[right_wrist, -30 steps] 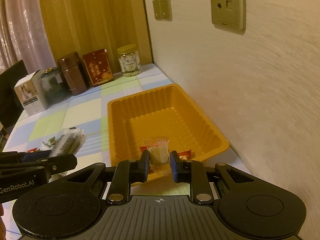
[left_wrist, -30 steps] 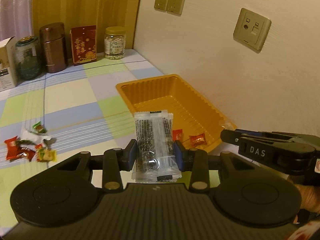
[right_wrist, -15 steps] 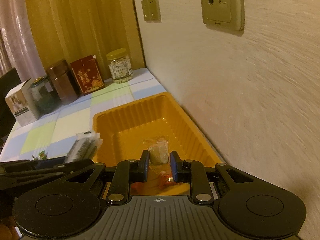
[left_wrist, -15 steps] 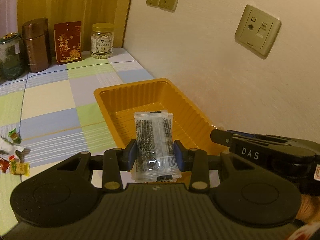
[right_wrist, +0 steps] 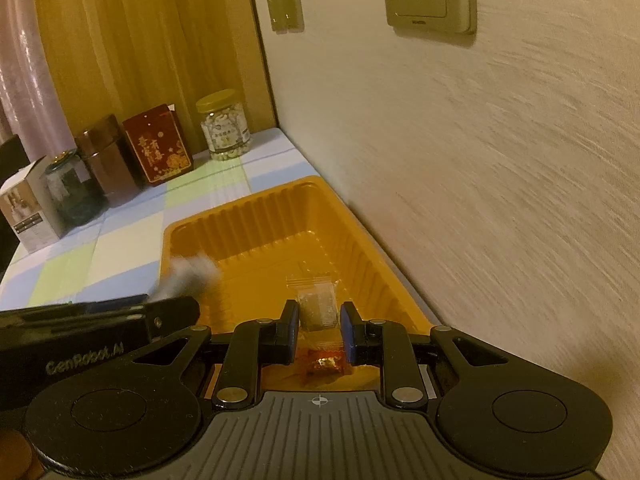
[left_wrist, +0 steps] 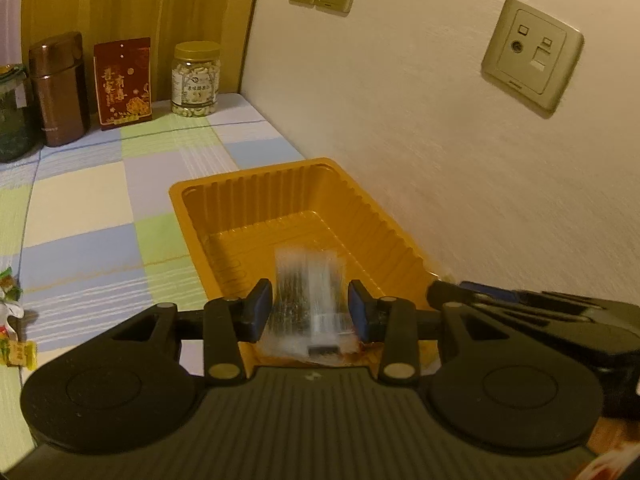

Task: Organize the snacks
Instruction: 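Carry the seaweed packet and cake to the orange tray and release both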

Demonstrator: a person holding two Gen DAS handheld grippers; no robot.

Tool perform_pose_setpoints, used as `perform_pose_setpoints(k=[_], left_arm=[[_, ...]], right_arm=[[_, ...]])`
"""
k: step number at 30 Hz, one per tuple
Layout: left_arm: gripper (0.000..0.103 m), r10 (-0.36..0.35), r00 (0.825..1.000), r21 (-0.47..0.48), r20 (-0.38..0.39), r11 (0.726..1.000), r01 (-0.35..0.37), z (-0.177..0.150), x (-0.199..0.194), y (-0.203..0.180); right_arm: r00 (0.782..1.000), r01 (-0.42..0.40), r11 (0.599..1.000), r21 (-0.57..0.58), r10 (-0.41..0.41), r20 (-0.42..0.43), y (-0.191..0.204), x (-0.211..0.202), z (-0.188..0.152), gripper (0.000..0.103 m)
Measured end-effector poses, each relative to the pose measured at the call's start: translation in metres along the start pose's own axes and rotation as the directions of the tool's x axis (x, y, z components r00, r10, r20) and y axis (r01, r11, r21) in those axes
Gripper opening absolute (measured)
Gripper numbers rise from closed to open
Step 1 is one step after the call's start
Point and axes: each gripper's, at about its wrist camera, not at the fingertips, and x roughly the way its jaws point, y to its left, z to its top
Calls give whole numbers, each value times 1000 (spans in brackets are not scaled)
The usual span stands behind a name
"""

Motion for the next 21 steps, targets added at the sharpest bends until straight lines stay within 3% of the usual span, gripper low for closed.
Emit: perform_pose_setpoints(k=[16, 21], left_arm=[[38, 97, 995, -112, -3, 989, -97, -24, -36, 54], [41, 151, 989, -89, 4, 985, -150, -32, -48, 58]], right_arm=[[999, -48, 999, 22, 48, 4, 2, 1, 5, 23], [992, -128, 990, 54, 127, 19, 4, 7, 12, 23]])
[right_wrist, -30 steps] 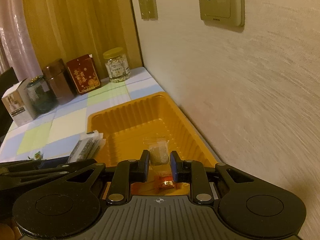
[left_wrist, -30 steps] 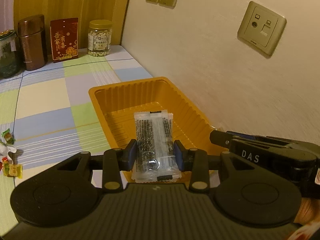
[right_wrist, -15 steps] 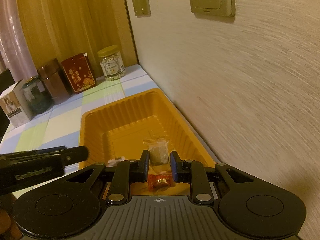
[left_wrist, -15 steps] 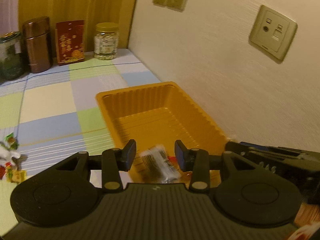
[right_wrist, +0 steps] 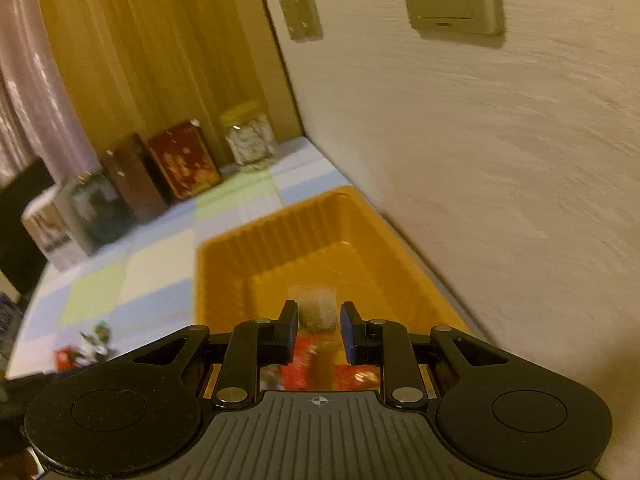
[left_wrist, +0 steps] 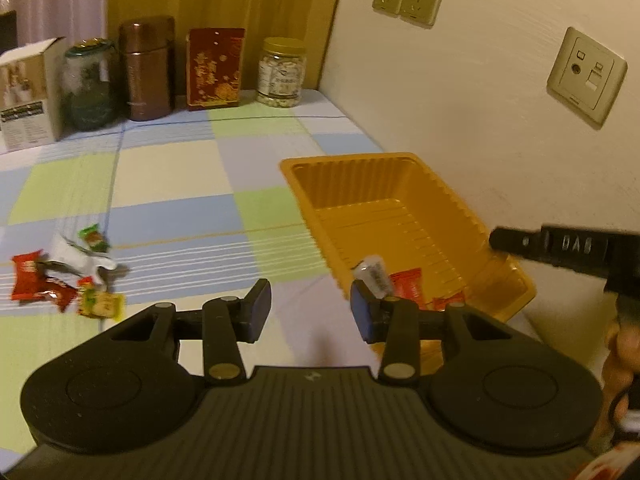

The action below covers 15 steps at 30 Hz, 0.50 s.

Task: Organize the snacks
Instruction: 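Carry the seaweed packet and cake to the orange tray and release both, then withdraw both open tools from the tray back over the snack pile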

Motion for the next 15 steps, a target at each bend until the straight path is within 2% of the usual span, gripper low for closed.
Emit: perform_pose_setpoints(k=[2, 4, 15], left_arm=[[43, 0, 1000, -14, 2, 1000, 0, -2, -4, 5], [43, 6, 1000, -23, 3, 1000, -6, -4, -8, 9], [49, 28, 1000, -42, 13, 999, -27, -17, -41, 26]], right_arm=[[1000, -9, 1000, 10, 9, 0, 1, 1, 3, 28], [1000, -4, 1000, 23, 3, 21, 1, -2, 3, 57], [1000, 19, 998, 56, -18, -11, 13, -35, -19, 58]])
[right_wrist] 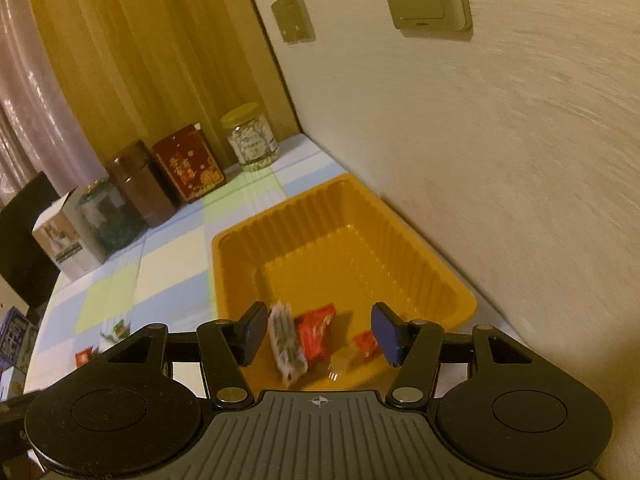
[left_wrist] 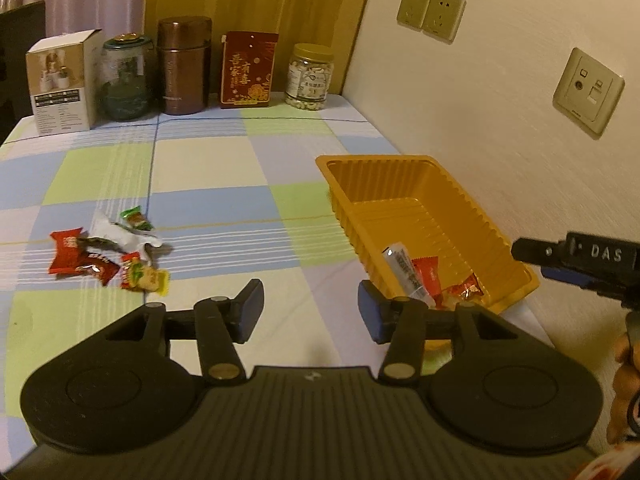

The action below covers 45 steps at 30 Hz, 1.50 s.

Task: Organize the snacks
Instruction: 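Withdraw both open tools from the tray back over the snack pile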

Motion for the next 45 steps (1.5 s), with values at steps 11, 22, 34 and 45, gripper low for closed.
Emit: perform_pose_setpoints(k=[11, 22, 34, 45], left_arm=[[58, 28, 1000, 5, 14, 1000, -28, -20, -53, 29], [62, 102, 994, -37, 46, 994, -100, -42, -100, 83], [65, 187, 978, -73, 88, 981, -181, -47, -122, 127], [70, 209, 977, -79, 31, 975, -206, -48, -121, 143]], right_arm=[[1000, -27, 999, -46, 27, 2, 44, -47, -31, 58], [996, -86, 990, -115, 84, -23, 90, -62, -57, 58], [991, -134, 977, -168, 128, -45, 124, -61, -67, 59], [987, -155, 968, -199, 141, -79, 138, -47, -74, 59]])
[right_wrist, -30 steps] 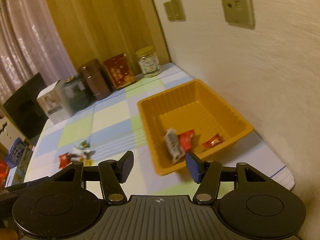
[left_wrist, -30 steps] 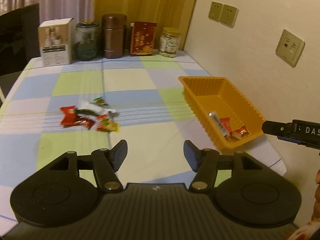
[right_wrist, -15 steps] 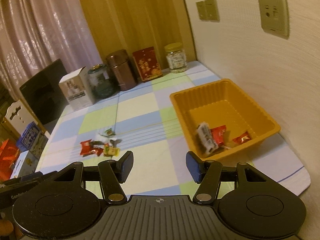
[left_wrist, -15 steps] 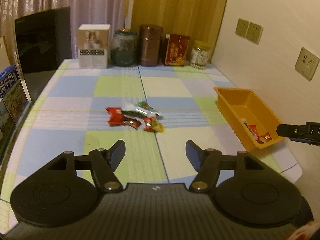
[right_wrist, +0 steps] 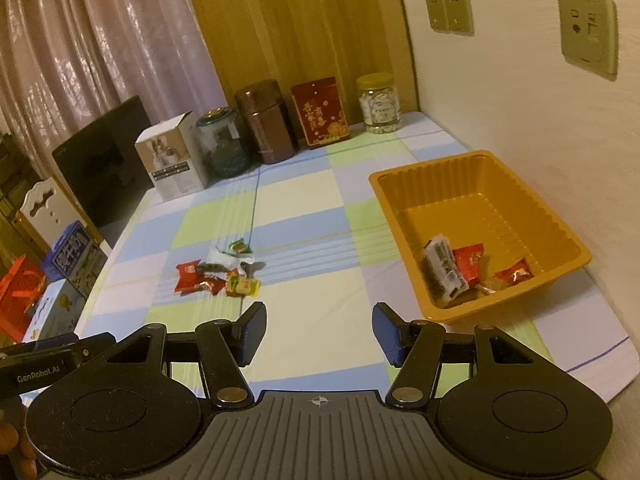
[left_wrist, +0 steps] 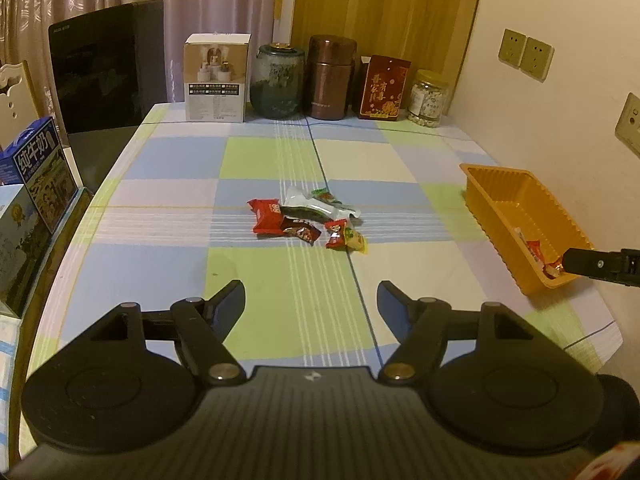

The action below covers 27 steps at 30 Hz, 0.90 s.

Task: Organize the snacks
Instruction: 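Withdraw both open tools from the tray back over the snack pile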

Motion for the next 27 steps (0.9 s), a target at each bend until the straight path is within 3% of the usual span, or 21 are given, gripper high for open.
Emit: perform_pose_setpoints(k=[16, 27], left_arm=[[76, 12, 999, 3, -44, 1000, -12, 7, 32, 18], [76, 21, 998, 10, -62, 1000, -21, 19, 74, 39]], right_arm=[[999, -20, 996, -93, 15, -52, 19, 45, -1, 59], [992, -82, 968, -236, 56, -117, 46, 113, -6, 59]])
